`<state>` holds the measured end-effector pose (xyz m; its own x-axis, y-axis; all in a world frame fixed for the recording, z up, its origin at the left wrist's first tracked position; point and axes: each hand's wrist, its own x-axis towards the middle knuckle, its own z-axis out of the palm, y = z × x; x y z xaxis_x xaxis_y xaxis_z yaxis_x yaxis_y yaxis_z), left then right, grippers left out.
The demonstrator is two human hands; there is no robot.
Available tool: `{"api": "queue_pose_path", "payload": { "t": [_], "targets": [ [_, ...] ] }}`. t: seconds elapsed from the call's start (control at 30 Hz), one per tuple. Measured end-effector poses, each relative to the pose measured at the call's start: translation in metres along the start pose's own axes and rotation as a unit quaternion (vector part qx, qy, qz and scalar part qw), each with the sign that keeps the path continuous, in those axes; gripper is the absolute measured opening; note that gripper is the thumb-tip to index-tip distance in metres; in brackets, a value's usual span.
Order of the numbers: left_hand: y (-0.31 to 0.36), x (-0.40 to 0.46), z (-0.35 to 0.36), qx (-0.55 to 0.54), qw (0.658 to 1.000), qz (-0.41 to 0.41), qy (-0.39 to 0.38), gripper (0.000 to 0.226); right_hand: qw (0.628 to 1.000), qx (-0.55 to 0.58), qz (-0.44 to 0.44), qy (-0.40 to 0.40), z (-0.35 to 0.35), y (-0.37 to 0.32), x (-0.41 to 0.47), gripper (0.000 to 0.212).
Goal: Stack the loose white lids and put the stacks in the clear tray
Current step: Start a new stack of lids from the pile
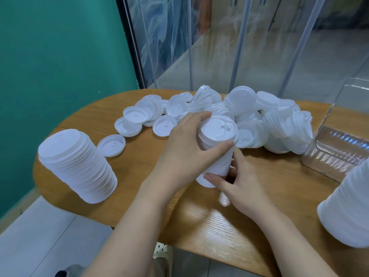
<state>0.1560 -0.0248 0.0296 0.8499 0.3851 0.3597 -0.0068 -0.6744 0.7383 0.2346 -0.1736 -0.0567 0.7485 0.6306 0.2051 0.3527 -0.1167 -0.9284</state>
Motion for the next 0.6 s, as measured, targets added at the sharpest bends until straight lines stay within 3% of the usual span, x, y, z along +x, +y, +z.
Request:
{"api": "queue_pose_path", "payload": {
  "t": [0.27,0.5,0.6],
  "targets": [
    [-0.0040,-0.0010,0.0003,-0.040,0.998,-0.042,-0.012,0.070,1.000,-0.007,0.000,0.001,0.0000,-0.0008,-0.0003,0.071],
    [-0.0057,-0.0018,-0.0017,-0.009,0.999,-0.029,-0.021,0.056,1.000,-0.011,-0.006,-0.003,0.0000,-0.0015,-0.0004,0.069],
    [-0.0070,-0.0010,-0.0023,-0.013,0.999,-0.025,-0.025,0.061,1.000,-0.012,-0.001,-0.004,-0.0003,-0.0006,-0.0004,0.070]
  ]
}}
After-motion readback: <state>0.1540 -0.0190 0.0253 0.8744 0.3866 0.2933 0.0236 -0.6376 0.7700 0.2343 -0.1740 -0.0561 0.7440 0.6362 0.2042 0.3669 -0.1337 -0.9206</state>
